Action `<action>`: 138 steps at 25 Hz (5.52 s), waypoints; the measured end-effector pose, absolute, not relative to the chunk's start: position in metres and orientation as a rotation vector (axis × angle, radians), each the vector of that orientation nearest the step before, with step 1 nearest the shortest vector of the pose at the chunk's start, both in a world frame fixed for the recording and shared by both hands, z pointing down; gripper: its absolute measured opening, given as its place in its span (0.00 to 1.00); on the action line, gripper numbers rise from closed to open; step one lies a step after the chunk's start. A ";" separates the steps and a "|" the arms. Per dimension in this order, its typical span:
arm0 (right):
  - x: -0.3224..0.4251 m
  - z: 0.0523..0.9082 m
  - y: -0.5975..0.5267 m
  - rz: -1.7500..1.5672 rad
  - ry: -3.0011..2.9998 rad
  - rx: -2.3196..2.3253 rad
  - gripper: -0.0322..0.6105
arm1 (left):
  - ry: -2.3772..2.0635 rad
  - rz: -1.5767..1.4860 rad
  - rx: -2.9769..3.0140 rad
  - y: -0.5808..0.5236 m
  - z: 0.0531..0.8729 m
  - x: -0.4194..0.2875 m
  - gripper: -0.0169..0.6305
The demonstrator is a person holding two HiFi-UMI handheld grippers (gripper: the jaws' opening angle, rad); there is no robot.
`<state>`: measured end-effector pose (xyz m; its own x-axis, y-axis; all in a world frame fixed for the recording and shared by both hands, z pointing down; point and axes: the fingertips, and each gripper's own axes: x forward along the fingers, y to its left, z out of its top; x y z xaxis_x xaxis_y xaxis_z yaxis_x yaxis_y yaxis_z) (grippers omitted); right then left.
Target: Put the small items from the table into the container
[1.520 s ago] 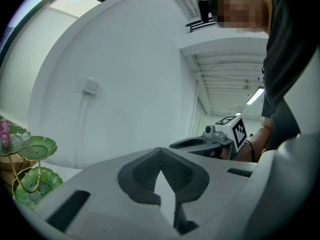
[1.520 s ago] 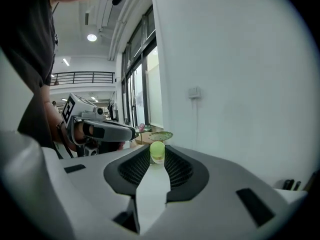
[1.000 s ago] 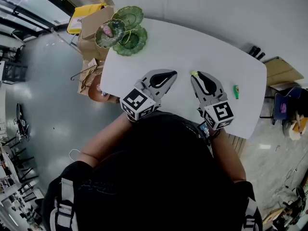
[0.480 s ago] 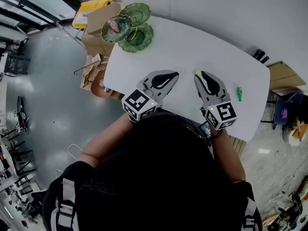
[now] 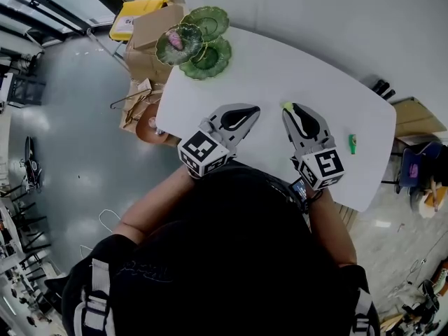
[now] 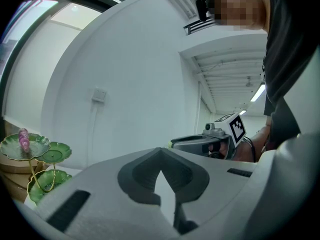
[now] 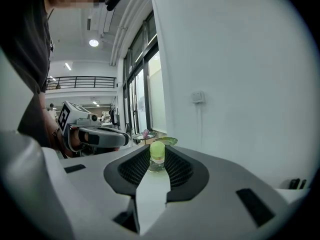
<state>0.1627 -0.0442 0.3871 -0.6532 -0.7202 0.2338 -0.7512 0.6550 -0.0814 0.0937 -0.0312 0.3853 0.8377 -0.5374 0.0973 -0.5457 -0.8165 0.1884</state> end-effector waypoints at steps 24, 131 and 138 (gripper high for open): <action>-0.004 0.374 -0.111 0.286 -2.587 1.480 0.20 | -0.574 0.030 2.853 -0.116 0.385 -0.083 0.03; -0.144 0.406 -0.122 0.304 -2.574 1.391 0.08 | -0.542 0.007 2.816 -0.143 0.404 -0.188 0.03; -0.112 0.406 -0.111 0.332 -2.524 1.478 0.08 | -0.427 0.015 2.825 -0.129 0.408 -0.158 0.03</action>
<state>-0.1123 -0.1106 0.4058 -0.4808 -0.8306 0.2808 -0.8750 0.4752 -0.0926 -0.1579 -0.1292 0.4077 0.9561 -0.2883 0.0520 -0.2912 -0.9161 0.2755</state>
